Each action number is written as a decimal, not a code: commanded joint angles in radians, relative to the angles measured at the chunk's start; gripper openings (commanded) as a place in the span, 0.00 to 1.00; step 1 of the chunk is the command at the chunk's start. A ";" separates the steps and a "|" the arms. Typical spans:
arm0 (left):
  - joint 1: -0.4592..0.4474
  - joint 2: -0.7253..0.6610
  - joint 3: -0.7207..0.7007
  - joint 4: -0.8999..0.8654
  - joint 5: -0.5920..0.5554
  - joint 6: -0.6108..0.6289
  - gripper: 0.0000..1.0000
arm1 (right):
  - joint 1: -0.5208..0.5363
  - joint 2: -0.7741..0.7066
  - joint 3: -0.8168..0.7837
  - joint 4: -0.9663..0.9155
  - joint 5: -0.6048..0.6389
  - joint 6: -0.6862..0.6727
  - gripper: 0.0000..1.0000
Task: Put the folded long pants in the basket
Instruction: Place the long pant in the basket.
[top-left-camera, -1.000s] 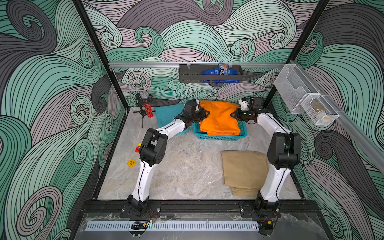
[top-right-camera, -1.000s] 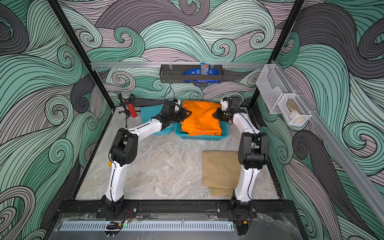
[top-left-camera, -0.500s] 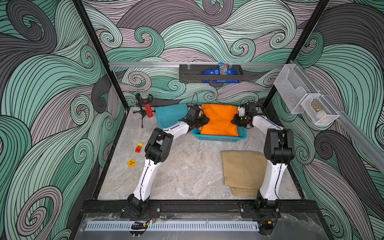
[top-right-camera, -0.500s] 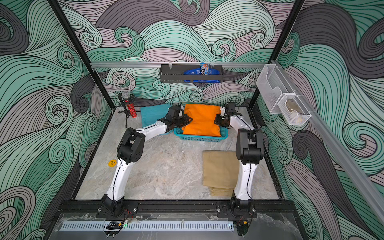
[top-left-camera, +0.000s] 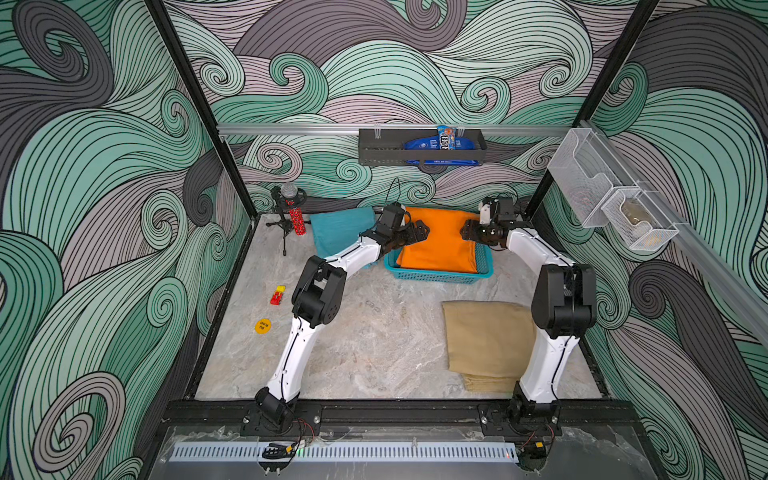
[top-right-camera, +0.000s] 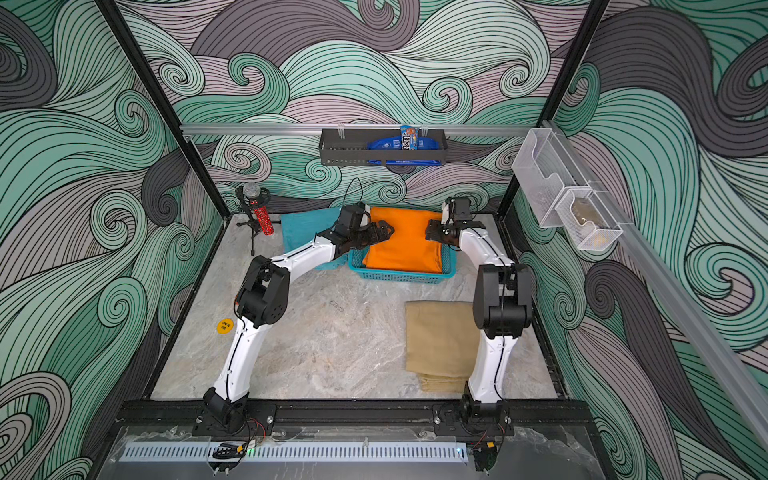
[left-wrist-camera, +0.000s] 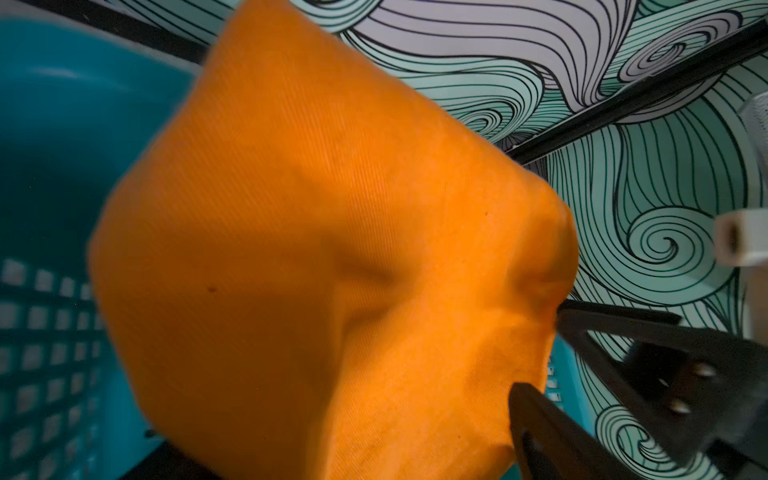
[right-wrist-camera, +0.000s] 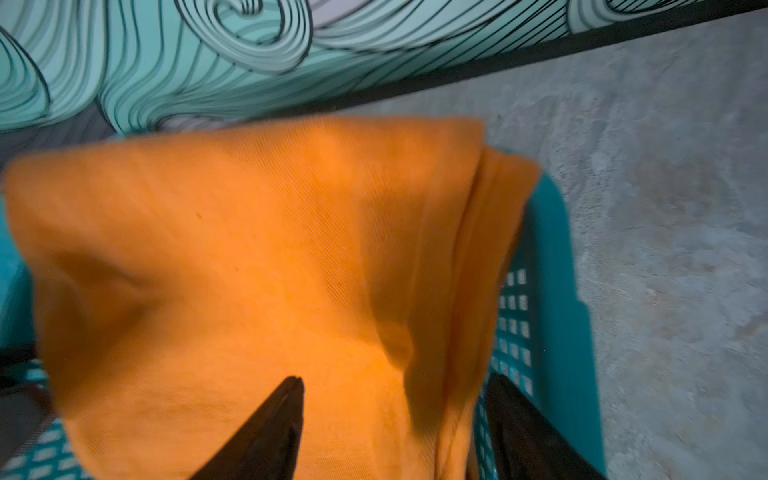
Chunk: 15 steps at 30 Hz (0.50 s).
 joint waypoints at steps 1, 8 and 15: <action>0.016 -0.107 0.053 -0.009 -0.096 0.096 0.99 | -0.005 -0.089 0.020 0.011 0.087 -0.026 1.00; 0.014 -0.280 -0.033 -0.048 -0.090 0.235 0.99 | -0.003 -0.289 -0.150 0.007 0.139 -0.032 1.00; 0.013 -0.677 -0.668 0.160 0.083 0.193 0.98 | 0.109 -0.627 -0.604 0.010 0.063 0.083 0.94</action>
